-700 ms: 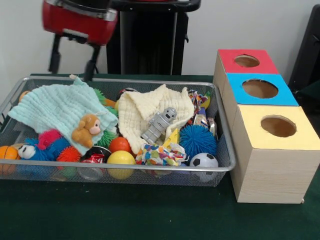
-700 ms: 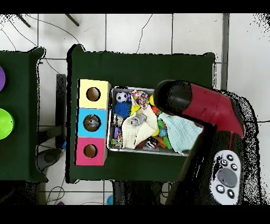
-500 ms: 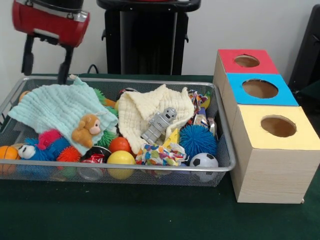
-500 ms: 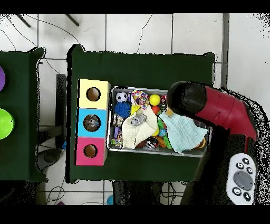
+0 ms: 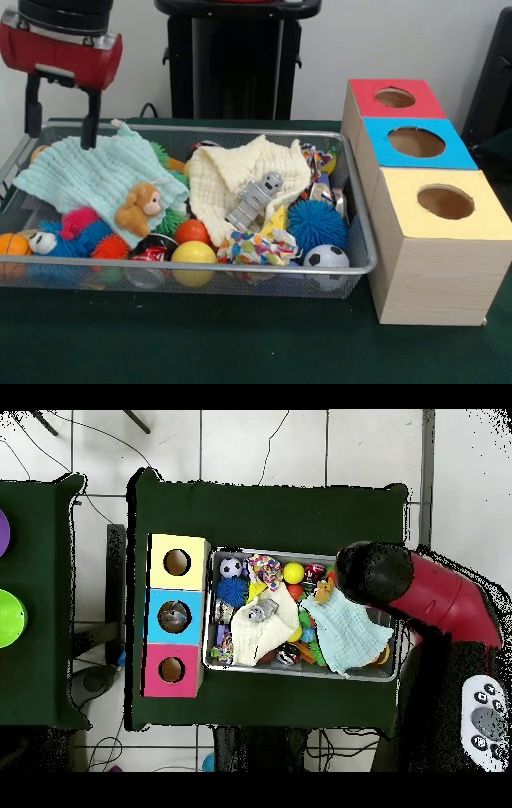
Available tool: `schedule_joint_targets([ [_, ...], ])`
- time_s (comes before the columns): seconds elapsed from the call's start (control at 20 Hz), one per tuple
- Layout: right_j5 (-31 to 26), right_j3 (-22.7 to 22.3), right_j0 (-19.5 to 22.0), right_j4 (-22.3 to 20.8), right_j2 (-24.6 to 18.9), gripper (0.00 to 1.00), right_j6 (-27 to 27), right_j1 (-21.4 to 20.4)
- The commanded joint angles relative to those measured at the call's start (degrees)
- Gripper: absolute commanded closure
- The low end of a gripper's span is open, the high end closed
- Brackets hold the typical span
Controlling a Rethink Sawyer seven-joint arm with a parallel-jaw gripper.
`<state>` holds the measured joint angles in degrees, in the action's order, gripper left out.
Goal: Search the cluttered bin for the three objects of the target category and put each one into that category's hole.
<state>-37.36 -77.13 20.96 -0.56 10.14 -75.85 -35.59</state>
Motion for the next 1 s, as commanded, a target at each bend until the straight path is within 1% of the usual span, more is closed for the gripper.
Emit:
schedule_joint_targets([
  [0.05,-2.3,-11.43,2.26,2.45,-10.85,0.0,-1.86,0.25],
  [0.25,-0.38,-13.62,2.73,3.55,-11.89,0.0,-4.04,-0.31],
  [0.45,-0.34,-14.58,0.49,3.65,-9.59,0.0,-9.27,-0.37],
  [1.0,0.32,-16.24,-1.49,4.92,-8.21,0.0,-11.52,-0.41],
])
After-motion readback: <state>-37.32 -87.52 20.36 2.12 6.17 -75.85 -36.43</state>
